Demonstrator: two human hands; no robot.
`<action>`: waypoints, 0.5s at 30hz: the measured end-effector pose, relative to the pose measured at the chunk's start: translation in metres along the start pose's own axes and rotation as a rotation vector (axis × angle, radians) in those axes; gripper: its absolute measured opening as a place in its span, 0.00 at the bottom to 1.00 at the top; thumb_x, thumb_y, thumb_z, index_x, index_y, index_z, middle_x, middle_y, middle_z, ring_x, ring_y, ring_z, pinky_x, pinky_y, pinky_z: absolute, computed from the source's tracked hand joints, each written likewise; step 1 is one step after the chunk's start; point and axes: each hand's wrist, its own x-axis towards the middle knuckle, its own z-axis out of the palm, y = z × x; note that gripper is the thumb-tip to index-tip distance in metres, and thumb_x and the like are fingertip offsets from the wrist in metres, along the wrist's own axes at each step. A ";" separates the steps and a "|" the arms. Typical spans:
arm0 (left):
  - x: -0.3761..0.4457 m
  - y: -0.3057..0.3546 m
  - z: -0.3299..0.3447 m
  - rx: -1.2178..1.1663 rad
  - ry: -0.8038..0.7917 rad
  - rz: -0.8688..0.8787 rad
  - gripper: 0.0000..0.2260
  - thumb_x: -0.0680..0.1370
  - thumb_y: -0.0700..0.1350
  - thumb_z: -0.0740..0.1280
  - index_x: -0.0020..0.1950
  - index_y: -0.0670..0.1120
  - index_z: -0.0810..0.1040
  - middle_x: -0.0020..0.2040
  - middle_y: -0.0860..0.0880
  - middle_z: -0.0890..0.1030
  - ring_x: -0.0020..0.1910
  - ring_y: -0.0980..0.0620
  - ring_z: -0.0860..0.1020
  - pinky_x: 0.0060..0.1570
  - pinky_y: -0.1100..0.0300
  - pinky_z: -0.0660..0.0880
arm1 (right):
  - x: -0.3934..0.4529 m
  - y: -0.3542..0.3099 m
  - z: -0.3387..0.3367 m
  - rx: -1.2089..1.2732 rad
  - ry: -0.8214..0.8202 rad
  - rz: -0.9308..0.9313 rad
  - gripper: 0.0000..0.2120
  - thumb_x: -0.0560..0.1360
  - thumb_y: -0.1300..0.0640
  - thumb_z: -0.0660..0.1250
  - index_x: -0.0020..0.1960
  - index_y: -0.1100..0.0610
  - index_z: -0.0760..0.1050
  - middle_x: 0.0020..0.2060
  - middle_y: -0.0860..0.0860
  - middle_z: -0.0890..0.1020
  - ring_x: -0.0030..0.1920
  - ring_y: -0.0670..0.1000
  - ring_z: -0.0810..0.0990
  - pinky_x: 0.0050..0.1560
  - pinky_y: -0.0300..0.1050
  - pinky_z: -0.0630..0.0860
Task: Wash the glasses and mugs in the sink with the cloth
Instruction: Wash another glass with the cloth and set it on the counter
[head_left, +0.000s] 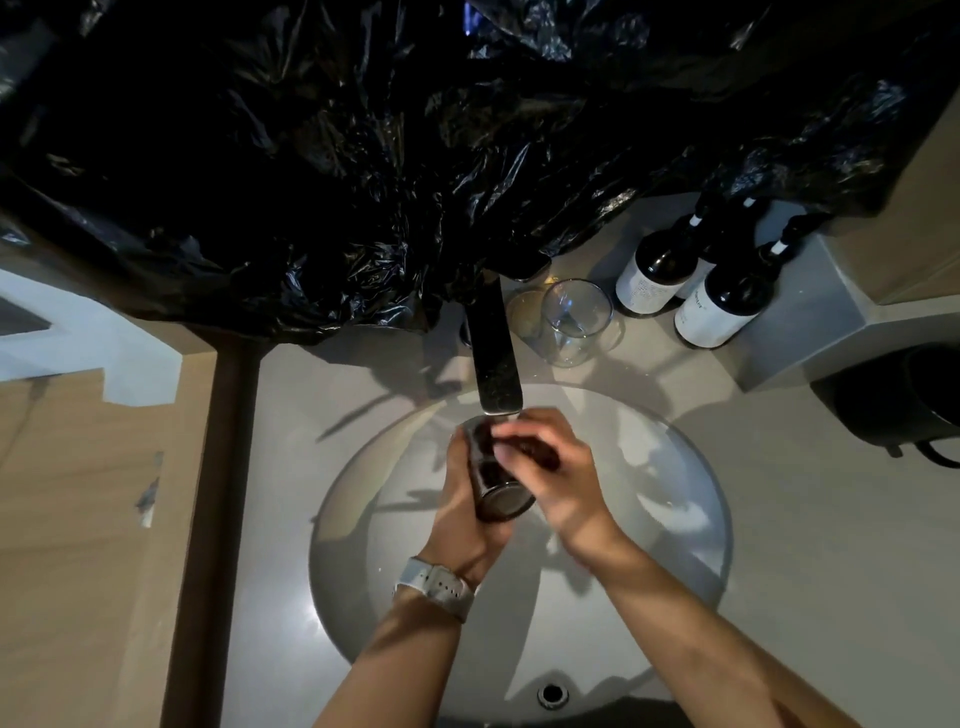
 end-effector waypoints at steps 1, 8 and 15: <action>0.001 -0.001 0.002 0.010 -0.002 0.023 0.26 0.83 0.58 0.57 0.70 0.39 0.73 0.66 0.36 0.77 0.68 0.40 0.74 0.73 0.45 0.64 | 0.012 0.002 0.002 0.036 0.040 0.044 0.07 0.70 0.66 0.73 0.46 0.57 0.82 0.49 0.57 0.79 0.52 0.49 0.80 0.54 0.39 0.75; 0.007 0.006 -0.002 -0.042 -0.003 0.046 0.27 0.79 0.62 0.60 0.62 0.39 0.77 0.58 0.37 0.80 0.60 0.41 0.79 0.67 0.47 0.71 | -0.022 0.003 -0.003 0.118 0.031 0.114 0.10 0.70 0.68 0.72 0.43 0.54 0.84 0.48 0.51 0.79 0.52 0.50 0.80 0.51 0.38 0.75; 0.002 -0.003 0.003 0.038 -0.028 0.065 0.27 0.83 0.59 0.56 0.71 0.39 0.72 0.68 0.34 0.74 0.69 0.41 0.73 0.74 0.44 0.63 | 0.016 0.007 -0.006 0.235 0.088 0.283 0.09 0.71 0.68 0.71 0.46 0.56 0.84 0.49 0.57 0.83 0.51 0.54 0.82 0.51 0.42 0.77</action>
